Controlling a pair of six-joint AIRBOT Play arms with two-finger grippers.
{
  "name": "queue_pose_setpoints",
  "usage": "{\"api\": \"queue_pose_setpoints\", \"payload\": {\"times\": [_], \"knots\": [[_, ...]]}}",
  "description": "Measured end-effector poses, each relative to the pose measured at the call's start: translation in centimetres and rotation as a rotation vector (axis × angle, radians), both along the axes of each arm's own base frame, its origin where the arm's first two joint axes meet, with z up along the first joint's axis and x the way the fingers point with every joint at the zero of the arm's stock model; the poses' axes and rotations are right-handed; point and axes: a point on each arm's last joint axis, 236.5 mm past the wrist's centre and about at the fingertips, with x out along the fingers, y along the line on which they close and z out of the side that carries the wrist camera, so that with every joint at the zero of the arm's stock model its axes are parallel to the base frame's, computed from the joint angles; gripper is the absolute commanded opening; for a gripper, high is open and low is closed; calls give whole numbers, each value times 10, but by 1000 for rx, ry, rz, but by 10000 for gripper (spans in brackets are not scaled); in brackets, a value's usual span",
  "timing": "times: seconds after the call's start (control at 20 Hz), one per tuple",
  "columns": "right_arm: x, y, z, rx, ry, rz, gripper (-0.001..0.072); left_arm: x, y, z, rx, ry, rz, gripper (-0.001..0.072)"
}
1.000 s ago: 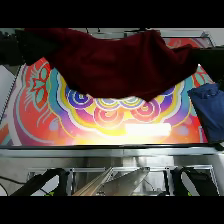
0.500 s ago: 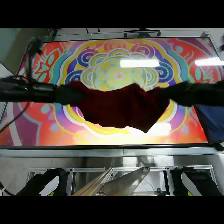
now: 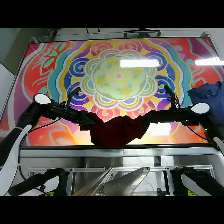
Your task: Fold the shirts.
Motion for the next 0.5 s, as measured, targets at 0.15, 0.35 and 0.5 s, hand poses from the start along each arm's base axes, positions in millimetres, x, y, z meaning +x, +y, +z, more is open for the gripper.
{"api": "queue_pose_setpoints", "payload": {"times": [0.15,0.35,0.5], "knots": [[19,-5,-27,-9,20,-48,329,28,11,-20,7,26,44,720],[53,-26,-19,-11,-39,-115,329,62,43,-16,4,66,91,717],[65,-45,-3,0,-75,-145,347,53,63,-12,28,111,88,717]]}}
